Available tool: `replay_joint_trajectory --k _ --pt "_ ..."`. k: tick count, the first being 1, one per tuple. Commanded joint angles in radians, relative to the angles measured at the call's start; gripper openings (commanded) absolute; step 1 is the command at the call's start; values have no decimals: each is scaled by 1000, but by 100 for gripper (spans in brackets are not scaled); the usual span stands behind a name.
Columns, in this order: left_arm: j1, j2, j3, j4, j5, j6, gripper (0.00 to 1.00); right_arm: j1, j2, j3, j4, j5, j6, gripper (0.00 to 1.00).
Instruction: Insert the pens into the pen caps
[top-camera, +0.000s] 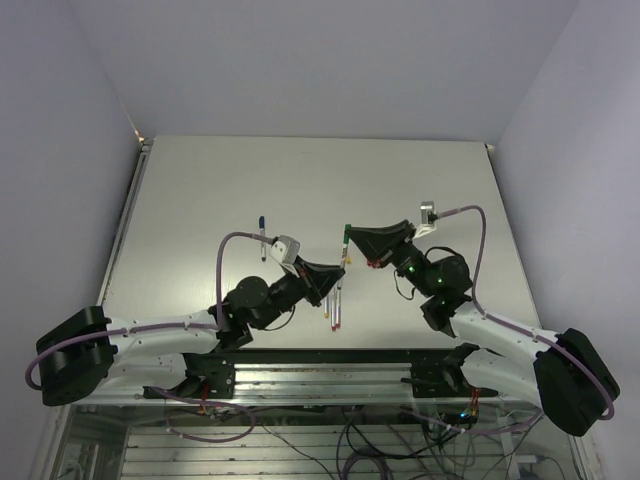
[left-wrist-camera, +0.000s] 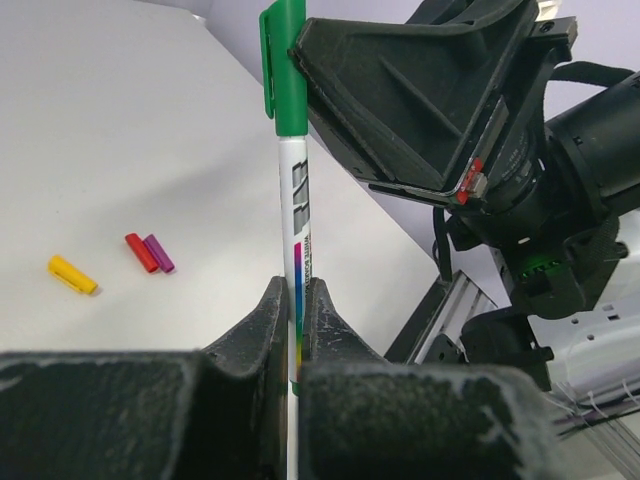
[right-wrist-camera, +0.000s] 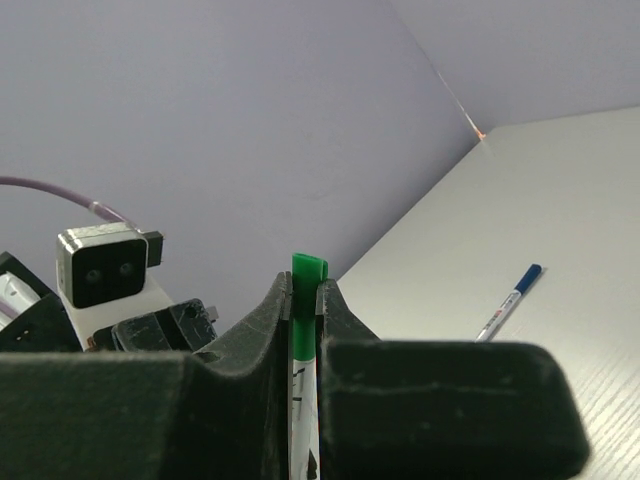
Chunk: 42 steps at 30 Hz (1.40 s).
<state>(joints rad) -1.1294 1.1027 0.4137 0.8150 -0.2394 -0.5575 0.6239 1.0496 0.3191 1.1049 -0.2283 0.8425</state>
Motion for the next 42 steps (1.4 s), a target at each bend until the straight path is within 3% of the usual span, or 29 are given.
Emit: replay_joint_trajectory --k 1,25,35,36,39,42 --pt "-1 -51 24 165 -78 29 7 30 22 30 -246 -47 -86 0" --pt "13 -99 84 156 -331 201 7 207 98 54 -497 -11 -180 0" --pt "16 -122 64 14 -353 136 7 219 121 137 -527 74 -230 0" --pt "16 -122 61 -13 -357 125 7 219 120 154 -533 87 -241 1" --pt "16 -115 55 -102 -363 86 7 218 111 214 -549 130 -280 26" --pt "16 -99 37 -167 -356 41 7 218 103 279 -567 160 -322 43"
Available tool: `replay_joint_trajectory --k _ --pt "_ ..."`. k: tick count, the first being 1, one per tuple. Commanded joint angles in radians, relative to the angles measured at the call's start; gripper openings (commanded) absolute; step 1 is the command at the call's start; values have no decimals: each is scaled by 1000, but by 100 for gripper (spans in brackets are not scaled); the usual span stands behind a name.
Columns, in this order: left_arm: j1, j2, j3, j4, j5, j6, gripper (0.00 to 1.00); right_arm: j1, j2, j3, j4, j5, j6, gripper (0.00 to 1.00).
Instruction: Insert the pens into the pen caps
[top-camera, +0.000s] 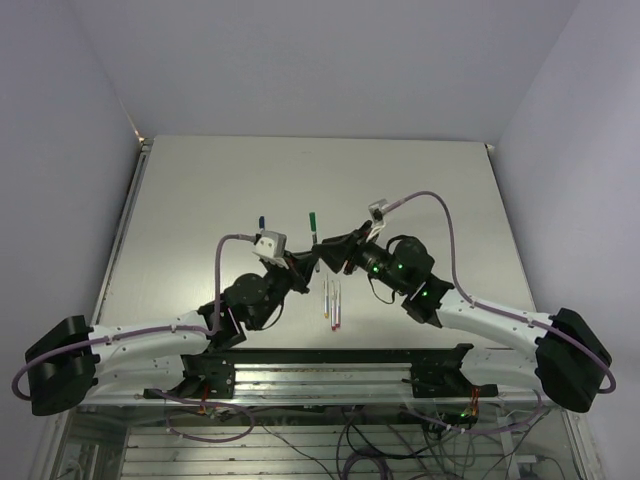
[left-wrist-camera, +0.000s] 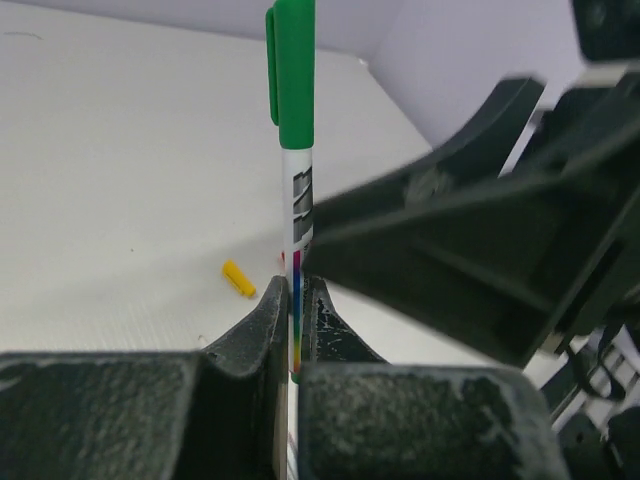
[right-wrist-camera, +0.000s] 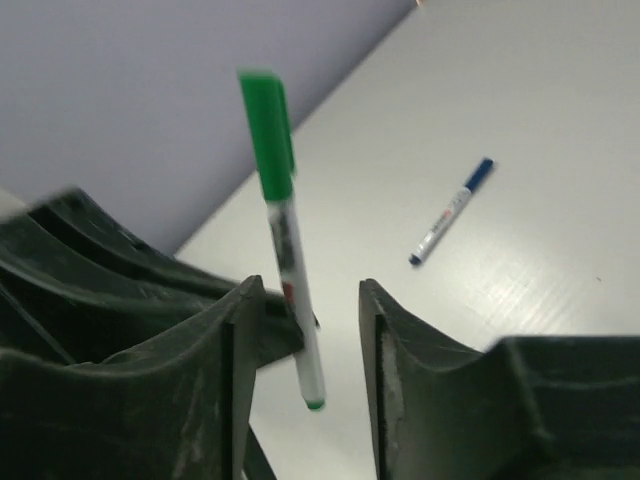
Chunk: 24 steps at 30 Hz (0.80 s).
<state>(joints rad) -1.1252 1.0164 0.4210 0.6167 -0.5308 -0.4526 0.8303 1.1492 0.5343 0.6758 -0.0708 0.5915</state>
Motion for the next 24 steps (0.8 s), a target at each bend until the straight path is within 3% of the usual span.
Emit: replay_joint_trajectory --k 1,5,12,24 --pt "11 -9 19 31 -58 -76 7 12 -2 84 -148 15 -91 46" --pt "11 13 -13 -16 -73 -126 7 12 -43 127 -143 56 -125 53" --pt "32 85 58 -194 -185 -123 7 13 -173 76 -198 159 -129 54" --pt "384 373 331 -496 -27 -75 7 12 -349 -68 -340 317 -56 53"
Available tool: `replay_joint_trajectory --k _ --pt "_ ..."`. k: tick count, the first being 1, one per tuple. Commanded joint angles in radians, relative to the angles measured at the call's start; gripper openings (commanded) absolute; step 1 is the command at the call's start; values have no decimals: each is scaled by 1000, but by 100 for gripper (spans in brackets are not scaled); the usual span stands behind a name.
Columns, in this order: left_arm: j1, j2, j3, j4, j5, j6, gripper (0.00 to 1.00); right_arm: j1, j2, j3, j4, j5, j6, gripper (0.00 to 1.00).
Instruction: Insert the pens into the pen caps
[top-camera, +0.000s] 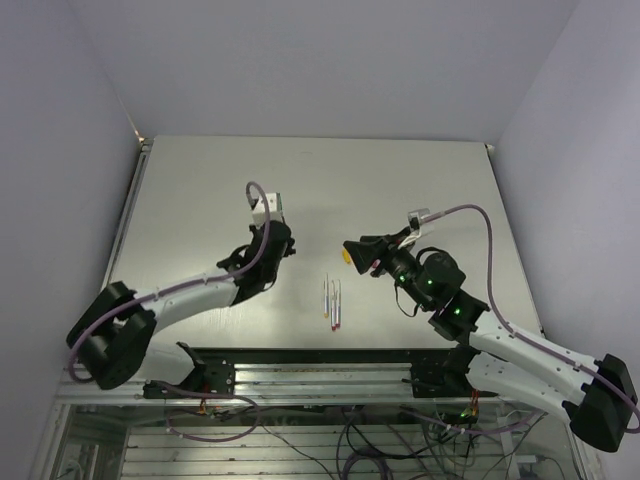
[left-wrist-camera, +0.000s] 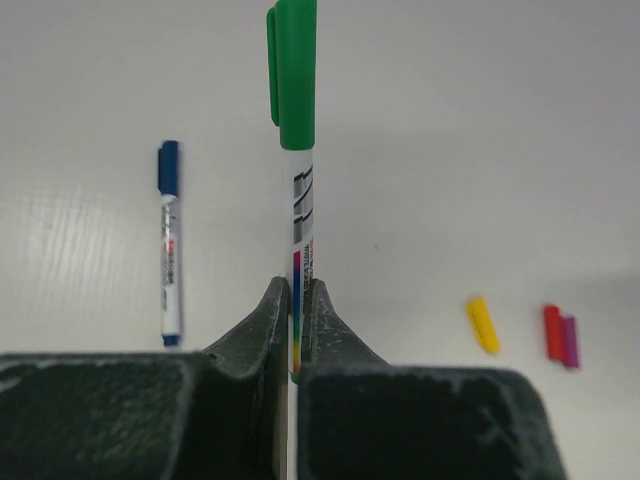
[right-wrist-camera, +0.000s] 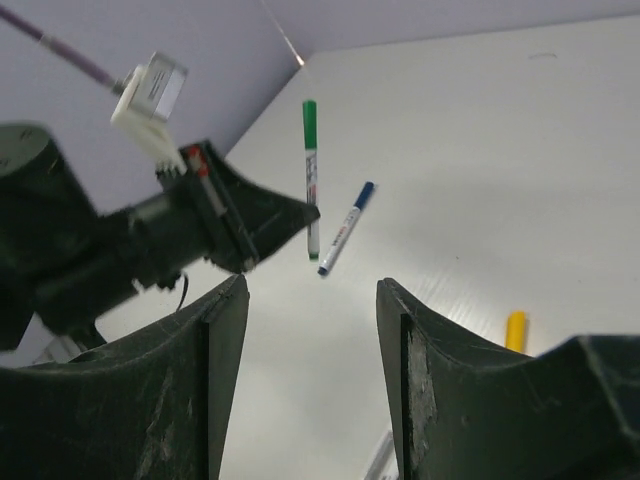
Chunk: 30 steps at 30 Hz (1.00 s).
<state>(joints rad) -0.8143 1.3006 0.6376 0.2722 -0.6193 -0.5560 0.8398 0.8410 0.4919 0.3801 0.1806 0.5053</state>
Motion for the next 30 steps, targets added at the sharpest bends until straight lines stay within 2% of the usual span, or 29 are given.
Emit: replay_joint_trajectory --k 1,12,14,22,27,30 --pt "89 125 147 -175 74 36 7 3 -46 -32 -46 67 35 53" --pt "197 428 378 -315 158 73 7 4 -70 -73 -56 60 68 53" --pt "210 468 418 -367 167 62 13 4 -73 -80 -54 60 71 53" --pt "220 552 455 -403 136 53 16 3 -60 -93 -41 58 79 53" --pt "224 578 467 -408 128 44 23 3 -50 -92 -38 51 78 53" --pt "225 580 473 -418 121 32 36 3 -49 -96 -35 47 78 53"
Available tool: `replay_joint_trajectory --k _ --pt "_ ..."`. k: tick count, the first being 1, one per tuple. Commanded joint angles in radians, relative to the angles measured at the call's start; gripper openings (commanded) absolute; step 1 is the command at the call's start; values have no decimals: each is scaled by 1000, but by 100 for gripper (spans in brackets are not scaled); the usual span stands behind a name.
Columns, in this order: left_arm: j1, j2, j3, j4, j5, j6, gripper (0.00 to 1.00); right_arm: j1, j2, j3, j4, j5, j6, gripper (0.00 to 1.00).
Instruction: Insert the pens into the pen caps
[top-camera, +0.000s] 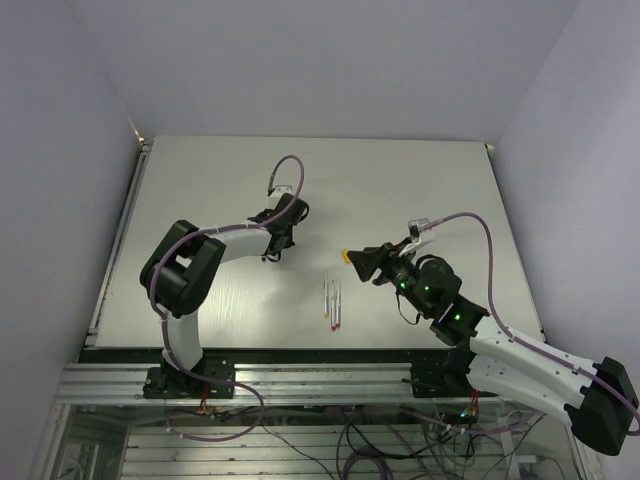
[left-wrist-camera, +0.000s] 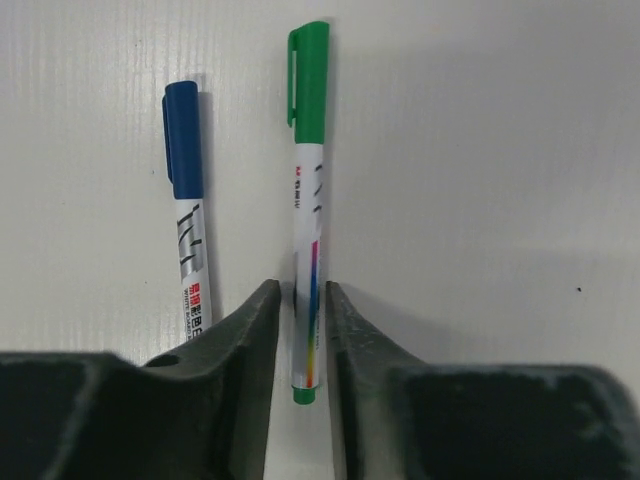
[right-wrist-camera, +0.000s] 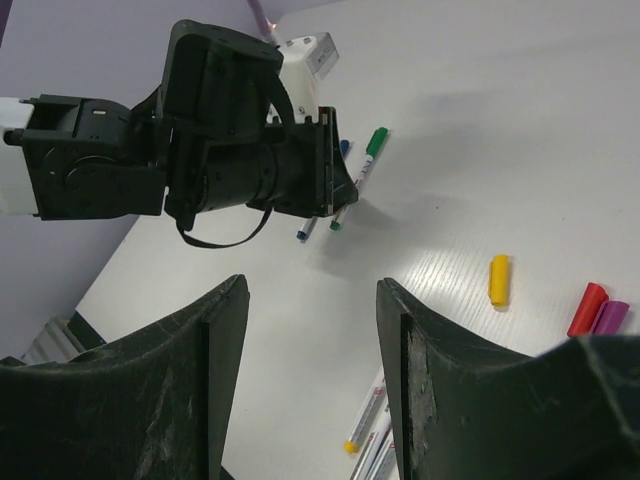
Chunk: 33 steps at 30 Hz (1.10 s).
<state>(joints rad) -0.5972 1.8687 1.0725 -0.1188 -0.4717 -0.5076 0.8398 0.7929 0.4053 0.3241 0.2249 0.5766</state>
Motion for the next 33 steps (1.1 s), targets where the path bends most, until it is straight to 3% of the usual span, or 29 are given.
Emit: replay_joint_trajectory --k 1,5,16,20,28,33 --pt "8 12 39 -32 -33 -22 38 3 1 -10 21 2 6 53" --pt "8 -2 45 -55 -46 -33 45 3 -5 -13 20 1 3 53" --pt "3 -196 17 -26 83 -6 47 4 8 32 -16 72 -53 54" --pt "-16 -265 -9 -26 111 -12 47 2 25 59 -56 171 -65 63" --pt "-160 -366 -132 -3 127 -39 48 -7 95 144 -206 363 -89 63" --pt "-291 -395 -193 -3 74 -80 49 -92 105 127 -198 349 -93 63"
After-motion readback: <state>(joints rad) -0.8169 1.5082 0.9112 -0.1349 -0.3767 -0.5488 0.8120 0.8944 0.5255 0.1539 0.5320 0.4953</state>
